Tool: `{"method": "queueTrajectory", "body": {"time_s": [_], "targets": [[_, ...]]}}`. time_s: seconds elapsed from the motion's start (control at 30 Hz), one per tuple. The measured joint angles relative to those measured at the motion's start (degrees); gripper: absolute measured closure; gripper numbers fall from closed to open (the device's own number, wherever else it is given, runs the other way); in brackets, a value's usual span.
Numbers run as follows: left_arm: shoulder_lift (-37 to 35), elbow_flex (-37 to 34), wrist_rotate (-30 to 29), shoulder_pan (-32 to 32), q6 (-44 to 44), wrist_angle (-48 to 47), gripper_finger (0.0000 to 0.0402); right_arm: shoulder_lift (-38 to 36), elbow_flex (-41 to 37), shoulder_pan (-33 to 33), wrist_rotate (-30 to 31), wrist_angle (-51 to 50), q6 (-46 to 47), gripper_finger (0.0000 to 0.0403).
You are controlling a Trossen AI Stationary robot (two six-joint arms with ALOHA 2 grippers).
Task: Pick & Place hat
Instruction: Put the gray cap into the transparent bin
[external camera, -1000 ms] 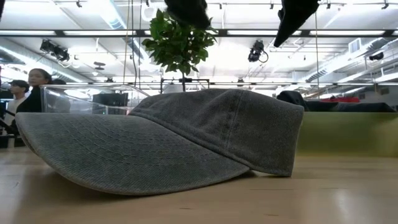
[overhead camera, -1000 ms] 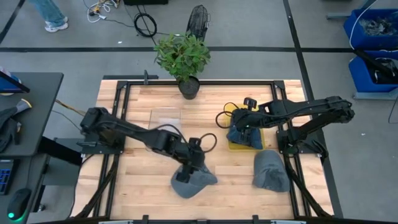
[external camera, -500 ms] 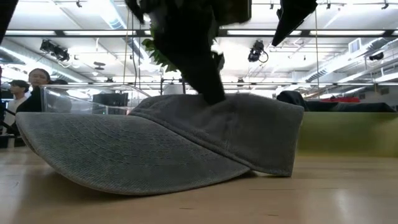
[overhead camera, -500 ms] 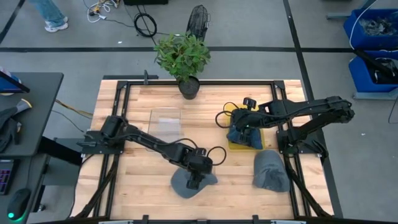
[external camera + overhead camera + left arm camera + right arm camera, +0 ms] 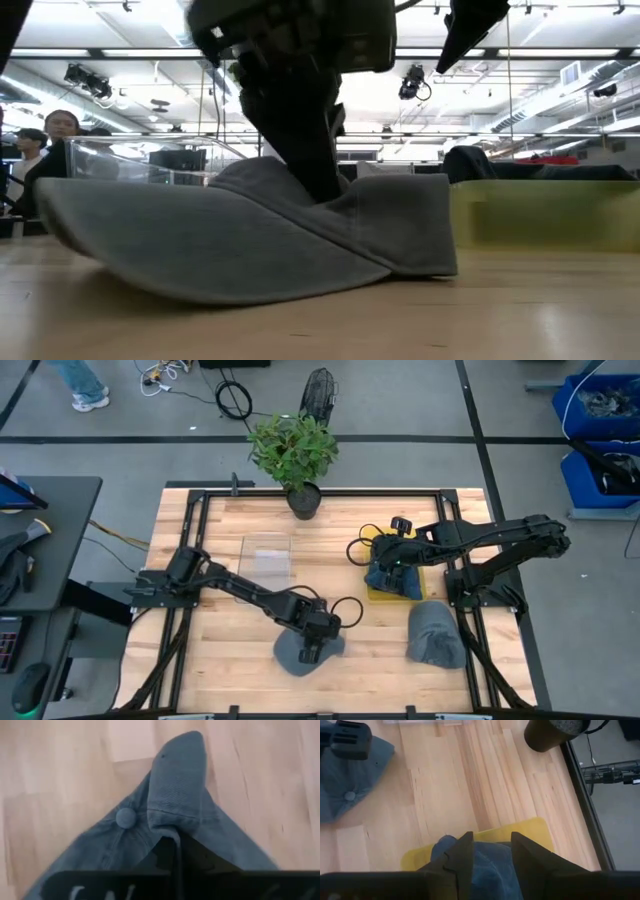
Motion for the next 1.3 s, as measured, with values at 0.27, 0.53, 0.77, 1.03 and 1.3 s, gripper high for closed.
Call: {"method": "queueTrajectory", "body": {"time_s": [0.27,0.53,0.77,1.03,1.3], "targets": [[-6.7,-0.1,-0.3,0.5,-3.0,0.3,0.0395,0.0,0.0,0.0,-0.1,-0.1,2.8,0.0269],[-22.7,-0.1,-8.9,0.6,-3.0,-2.4,0.0389,0.0,0.0,0.0,-0.1,-0.2,2.8,0.0269],[-35.0,0.0,-25.2,0.8,-4.1,-13.8,0.0393,0.0,0.0,0.0,0.0,-0.1,2.8,0.0269],[-36.5,-0.8,-36.3,3.8,-20.3,-35.3,0.0392,0.0,0.0,0.0,0.0,0.0,2.8,0.0269],[-36.2,-10.7,-36.9,6.9,-25.6,-32.7,0.0391,0.0,0.0,0.0,0.0,0.3,2.8,0.0269]]}}
